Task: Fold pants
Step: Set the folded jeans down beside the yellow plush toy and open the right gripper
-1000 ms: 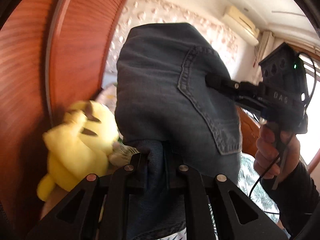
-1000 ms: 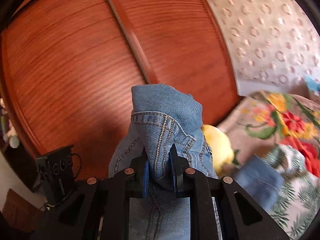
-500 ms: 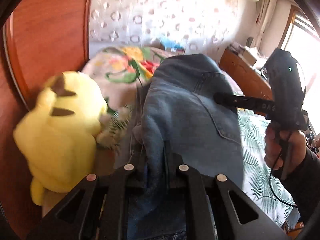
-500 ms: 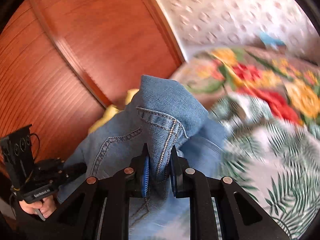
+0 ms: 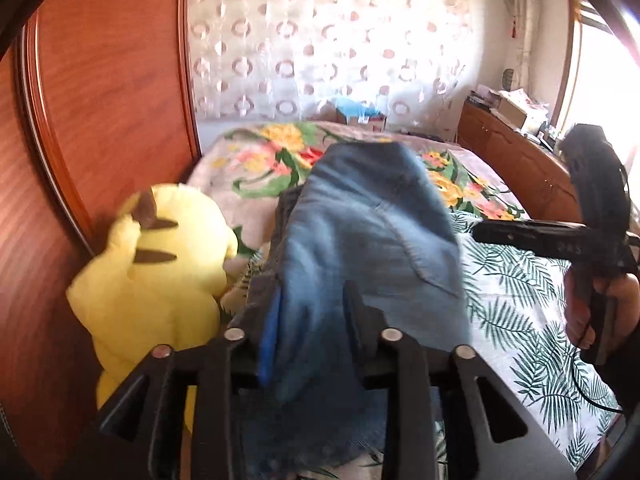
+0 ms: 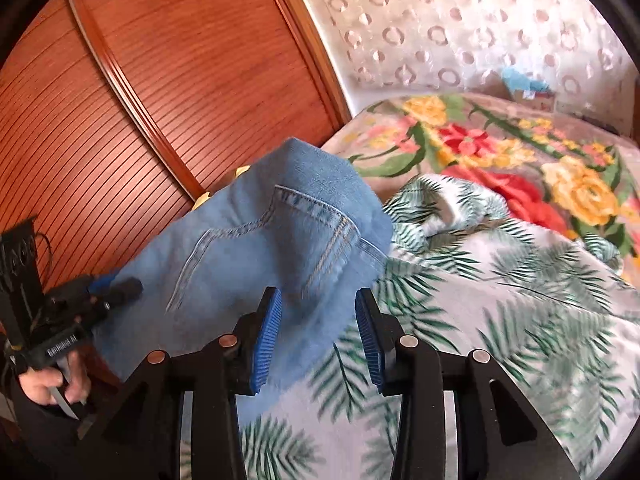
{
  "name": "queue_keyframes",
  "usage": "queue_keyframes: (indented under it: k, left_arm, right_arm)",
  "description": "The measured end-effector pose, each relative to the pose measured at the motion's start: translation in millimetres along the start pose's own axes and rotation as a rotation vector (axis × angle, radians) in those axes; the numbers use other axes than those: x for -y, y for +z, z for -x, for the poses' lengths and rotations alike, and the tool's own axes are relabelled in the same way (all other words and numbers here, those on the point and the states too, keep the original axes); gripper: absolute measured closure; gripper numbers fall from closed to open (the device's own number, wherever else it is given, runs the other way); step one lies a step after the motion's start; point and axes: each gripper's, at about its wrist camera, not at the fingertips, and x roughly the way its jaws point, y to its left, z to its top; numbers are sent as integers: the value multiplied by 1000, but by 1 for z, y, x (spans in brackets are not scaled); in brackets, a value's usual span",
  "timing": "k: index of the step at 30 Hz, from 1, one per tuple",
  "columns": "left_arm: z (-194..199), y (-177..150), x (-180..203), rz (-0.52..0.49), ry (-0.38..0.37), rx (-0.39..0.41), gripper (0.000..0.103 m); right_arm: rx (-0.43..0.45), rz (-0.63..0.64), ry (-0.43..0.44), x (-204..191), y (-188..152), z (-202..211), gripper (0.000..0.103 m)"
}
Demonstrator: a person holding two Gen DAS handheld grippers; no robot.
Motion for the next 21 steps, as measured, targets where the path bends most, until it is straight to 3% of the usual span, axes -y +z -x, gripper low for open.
queue_keyframes:
  k: [4,10,21]
  left_arm:
    - [32,1,29,-21,-17,70,56]
    - [74,-3,92,-87,-43,149,54]
    - [129,-20,190,-89,-115,258,54]
  right_arm:
    - [68,31,-55,-5,-29,54,63]
    - [184,39,-144,-6,-76,143,63]
    - [369,43,-339,-18,-156,288,61]
